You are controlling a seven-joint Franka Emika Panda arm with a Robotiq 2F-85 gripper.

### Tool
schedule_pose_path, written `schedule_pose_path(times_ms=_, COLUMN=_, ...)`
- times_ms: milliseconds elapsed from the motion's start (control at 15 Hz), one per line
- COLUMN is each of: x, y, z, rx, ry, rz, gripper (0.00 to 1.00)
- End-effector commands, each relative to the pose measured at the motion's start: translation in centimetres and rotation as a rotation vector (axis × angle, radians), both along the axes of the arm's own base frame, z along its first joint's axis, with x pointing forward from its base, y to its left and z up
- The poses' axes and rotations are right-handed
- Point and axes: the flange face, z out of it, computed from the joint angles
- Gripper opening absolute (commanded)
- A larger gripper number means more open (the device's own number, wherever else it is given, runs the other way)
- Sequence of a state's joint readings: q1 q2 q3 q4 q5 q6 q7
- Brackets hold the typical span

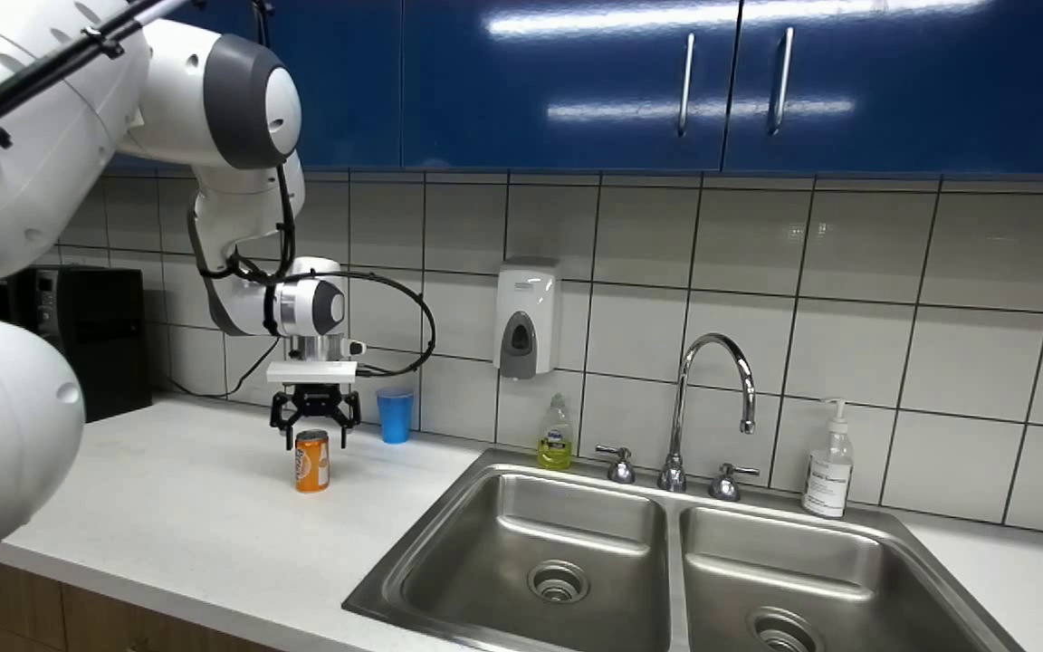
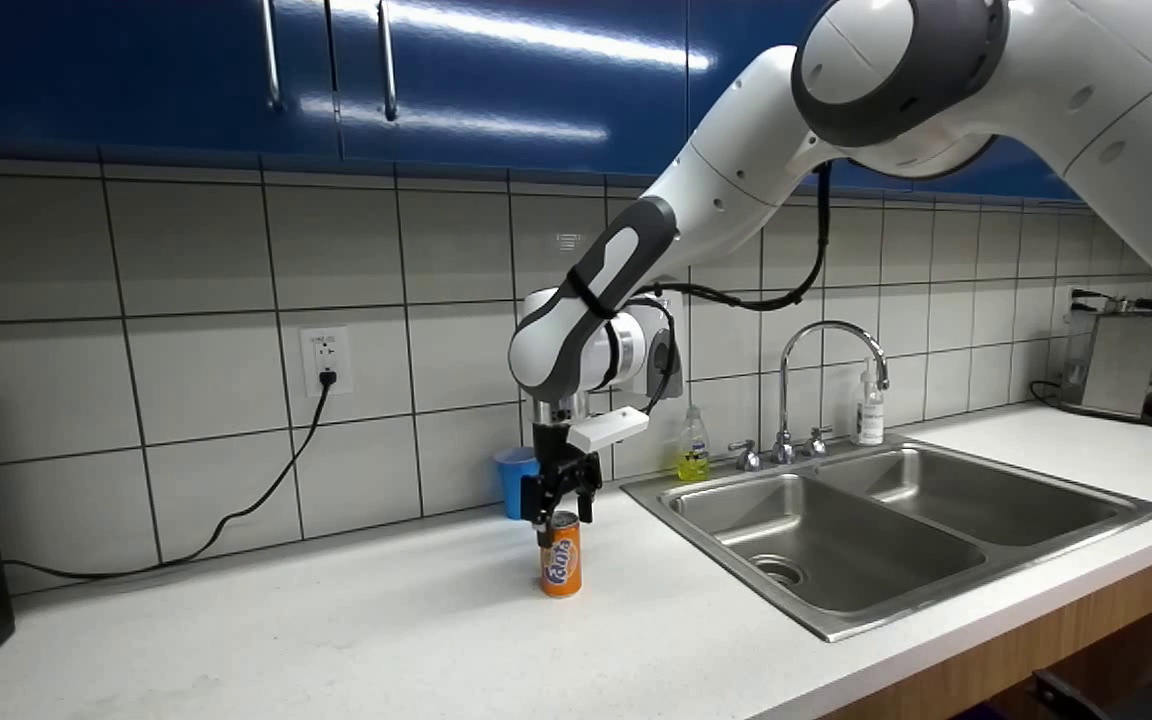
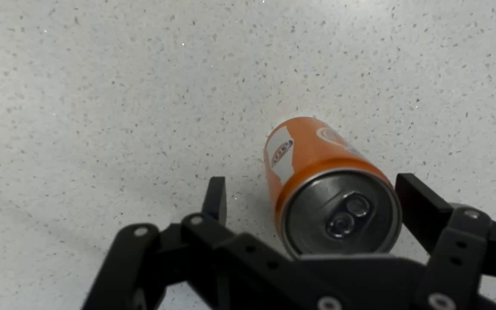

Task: Put the can into the sink

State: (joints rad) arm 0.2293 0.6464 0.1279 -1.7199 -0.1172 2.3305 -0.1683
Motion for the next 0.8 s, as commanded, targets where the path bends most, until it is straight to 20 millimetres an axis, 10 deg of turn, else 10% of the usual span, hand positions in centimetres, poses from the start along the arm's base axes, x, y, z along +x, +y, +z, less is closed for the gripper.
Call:
schedule_pose_path(times_ms=0, x=0.60, y=0.30, z=0.08, rx=-0.013, ry=-0.005, rz=0.015, gripper=1.00)
schedule_pose_path(times_ms=133, x=0.66, y=0.28, z=-0.03, rx=-0.013, ry=-0.004, rz=0.016, gripper=1.00)
schedule_pose_path(times_ms=200, x=0.69, y=0.29, z=-0.07, rx=-0.011, ry=-0.003, rz=0.014, gripper=0.75)
schedule_pose_path(times_ms=533, x=0.63, y=0.38, z=-0.32, rx=0.002, ry=0.003, rz=0.013, gripper=0.42)
schedule_pose_path(times_ms=733, x=0.63, y=0.26, z=-0.25, rx=0.000, ry=0.002, rz=0.008, gripper=0.38)
